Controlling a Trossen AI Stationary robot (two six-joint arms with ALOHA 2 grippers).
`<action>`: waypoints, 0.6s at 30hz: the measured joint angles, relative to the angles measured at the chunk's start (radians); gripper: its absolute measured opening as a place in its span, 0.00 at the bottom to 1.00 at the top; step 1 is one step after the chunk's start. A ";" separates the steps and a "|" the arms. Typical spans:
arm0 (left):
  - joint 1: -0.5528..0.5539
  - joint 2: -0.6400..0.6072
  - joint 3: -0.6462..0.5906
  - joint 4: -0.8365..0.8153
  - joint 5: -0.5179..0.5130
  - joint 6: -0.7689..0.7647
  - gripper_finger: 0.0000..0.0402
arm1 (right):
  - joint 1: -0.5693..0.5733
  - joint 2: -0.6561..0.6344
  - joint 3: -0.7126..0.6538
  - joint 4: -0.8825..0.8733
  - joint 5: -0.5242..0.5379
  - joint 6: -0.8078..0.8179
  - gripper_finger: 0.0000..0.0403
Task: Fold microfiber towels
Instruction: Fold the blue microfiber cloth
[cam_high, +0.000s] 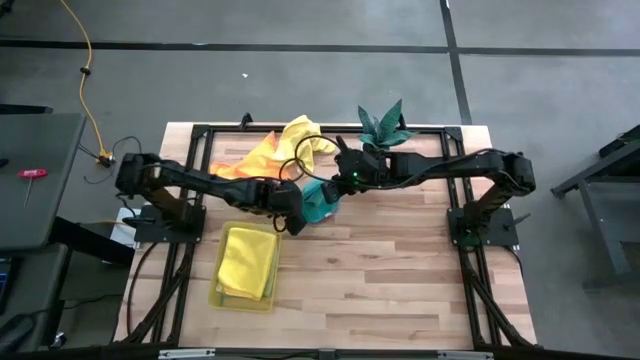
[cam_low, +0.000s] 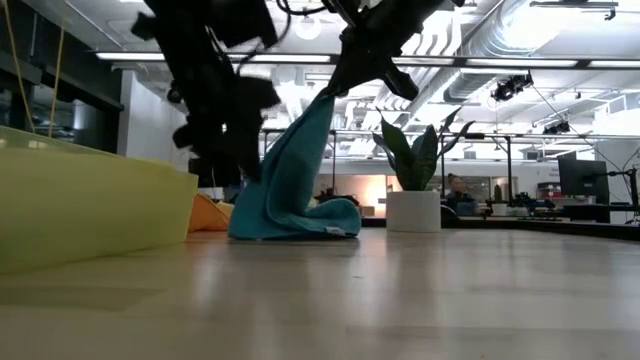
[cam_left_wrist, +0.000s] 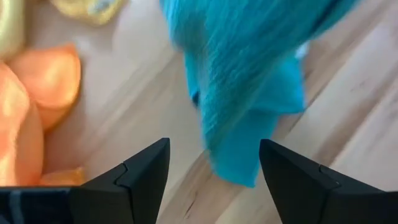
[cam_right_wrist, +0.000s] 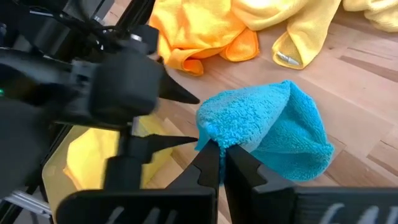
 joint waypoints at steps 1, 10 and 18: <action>0.005 0.018 -0.001 -0.004 0.013 0.000 0.59 | 0.000 0.000 0.000 0.002 0.000 0.002 0.00; 0.003 0.156 0.000 0.028 0.150 -0.012 0.59 | 0.000 0.000 0.000 0.002 -0.001 0.003 0.00; -0.025 0.171 0.000 0.051 0.127 -0.054 0.58 | -0.003 0.000 0.000 0.002 -0.001 0.001 0.00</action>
